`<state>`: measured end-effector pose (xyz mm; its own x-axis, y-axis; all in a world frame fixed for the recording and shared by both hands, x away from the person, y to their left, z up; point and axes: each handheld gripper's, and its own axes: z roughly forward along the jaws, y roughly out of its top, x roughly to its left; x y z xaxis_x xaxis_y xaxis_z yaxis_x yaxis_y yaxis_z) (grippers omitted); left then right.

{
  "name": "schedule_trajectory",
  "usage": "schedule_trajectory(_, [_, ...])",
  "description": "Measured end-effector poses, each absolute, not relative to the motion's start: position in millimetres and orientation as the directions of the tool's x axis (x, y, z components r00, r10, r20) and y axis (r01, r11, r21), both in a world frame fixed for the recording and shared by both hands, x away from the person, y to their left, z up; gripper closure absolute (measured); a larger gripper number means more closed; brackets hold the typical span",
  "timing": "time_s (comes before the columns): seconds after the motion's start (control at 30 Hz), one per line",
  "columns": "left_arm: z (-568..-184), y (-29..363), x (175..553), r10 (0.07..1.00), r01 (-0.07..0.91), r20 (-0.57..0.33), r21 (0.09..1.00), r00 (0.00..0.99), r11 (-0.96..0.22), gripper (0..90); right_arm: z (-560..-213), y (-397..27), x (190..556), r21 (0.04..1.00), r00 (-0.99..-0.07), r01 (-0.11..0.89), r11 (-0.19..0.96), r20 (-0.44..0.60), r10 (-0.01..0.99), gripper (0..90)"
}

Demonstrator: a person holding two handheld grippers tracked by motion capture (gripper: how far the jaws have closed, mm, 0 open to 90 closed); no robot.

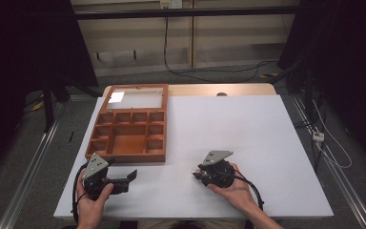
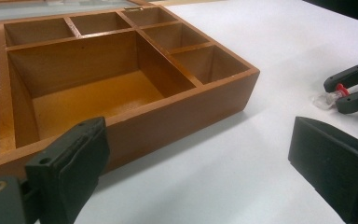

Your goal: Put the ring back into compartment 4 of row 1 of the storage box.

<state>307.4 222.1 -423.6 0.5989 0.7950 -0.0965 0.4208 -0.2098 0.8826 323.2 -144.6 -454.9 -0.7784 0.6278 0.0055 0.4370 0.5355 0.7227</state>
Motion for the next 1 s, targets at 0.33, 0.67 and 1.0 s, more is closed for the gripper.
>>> schedule_trajectory(0.33, [-423.3, 221.8, 307.2, 0.796, 0.419, -0.093, 0.883, 0.598, -0.211, 5.1, -455.1, -144.7, 323.9, 0.721, -0.78, 0.447, 0.529, 0.026, 0.625, 68.7])
schedule_trajectory(0.67, [-423.3, 222.3, 307.4, 0.795, 0.419, -0.095, 0.883, 0.599, -0.21, 5.1, -454.2, -146.4, 325.3, 0.722, -0.776, 0.451, 0.525, 0.027, 0.63, 70.7])
schedule_trajectory(1.0, [-422.3, 222.0, 306.2, 0.794, 0.409, -0.095, 0.89, 0.6, -0.202, 5.4, -451.7, -148.9, 325.1, 0.733, -0.772, 0.456, 0.504, 0.043, 0.634, 71.0])
